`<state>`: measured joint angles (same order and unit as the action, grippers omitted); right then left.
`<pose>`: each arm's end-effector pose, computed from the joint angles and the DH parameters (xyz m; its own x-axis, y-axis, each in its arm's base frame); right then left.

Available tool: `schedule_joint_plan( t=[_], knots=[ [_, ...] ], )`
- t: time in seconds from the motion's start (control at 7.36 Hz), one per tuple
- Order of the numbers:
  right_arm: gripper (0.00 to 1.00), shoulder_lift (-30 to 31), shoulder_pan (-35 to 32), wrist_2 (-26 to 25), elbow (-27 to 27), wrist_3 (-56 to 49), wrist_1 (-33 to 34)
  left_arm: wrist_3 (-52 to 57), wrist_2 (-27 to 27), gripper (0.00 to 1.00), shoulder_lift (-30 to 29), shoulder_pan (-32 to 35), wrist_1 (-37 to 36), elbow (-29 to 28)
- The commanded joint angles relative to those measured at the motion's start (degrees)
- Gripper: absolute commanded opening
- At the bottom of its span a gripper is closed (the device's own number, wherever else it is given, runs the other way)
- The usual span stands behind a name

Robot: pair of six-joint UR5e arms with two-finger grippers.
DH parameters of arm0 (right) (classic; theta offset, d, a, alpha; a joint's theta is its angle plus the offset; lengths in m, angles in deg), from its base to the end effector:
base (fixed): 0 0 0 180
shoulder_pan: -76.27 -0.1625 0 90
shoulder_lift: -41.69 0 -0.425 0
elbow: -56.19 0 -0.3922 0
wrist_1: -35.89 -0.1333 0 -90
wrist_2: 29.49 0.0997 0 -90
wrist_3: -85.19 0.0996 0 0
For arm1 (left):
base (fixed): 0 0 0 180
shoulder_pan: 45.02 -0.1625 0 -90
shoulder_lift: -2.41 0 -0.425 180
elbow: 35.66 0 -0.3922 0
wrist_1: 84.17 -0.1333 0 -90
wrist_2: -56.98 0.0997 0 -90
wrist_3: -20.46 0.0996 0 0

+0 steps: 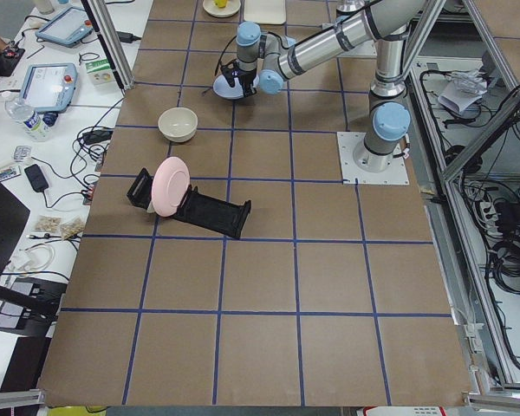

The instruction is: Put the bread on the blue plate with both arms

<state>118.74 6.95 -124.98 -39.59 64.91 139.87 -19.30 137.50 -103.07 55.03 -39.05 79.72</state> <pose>-0.0812 -0.5656 0.3437 -0.9982 -0.0004 0.0607 0.0064 0.9938 0.1107 -0.2375 -0.4824 0.2245 -0.8564 -0.4872 0.1711 -0.4861 0.8724 0.0512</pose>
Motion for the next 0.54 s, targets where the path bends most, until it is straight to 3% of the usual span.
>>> schedule_joint_plan(
  t=[0.0,0.14,0.41],
  knots=[
    [0.00,0.5,-7.3,2.6,0.3,2.4,0.2,-0.3,-0.4,0.00,-0.7,0.8,-0.6,0.6],
    [0.00,0.5,-9.8,5.3,0.9,4.5,0.1,-0.3,-0.6,0.00,-1.3,0.8,-1.8,-0.1],
    [0.00,0.4,-15.5,6.1,1.0,7.9,0.7,5.5,-0.7,0.00,-3.4,0.9,-5.5,-0.1]
  ],
)
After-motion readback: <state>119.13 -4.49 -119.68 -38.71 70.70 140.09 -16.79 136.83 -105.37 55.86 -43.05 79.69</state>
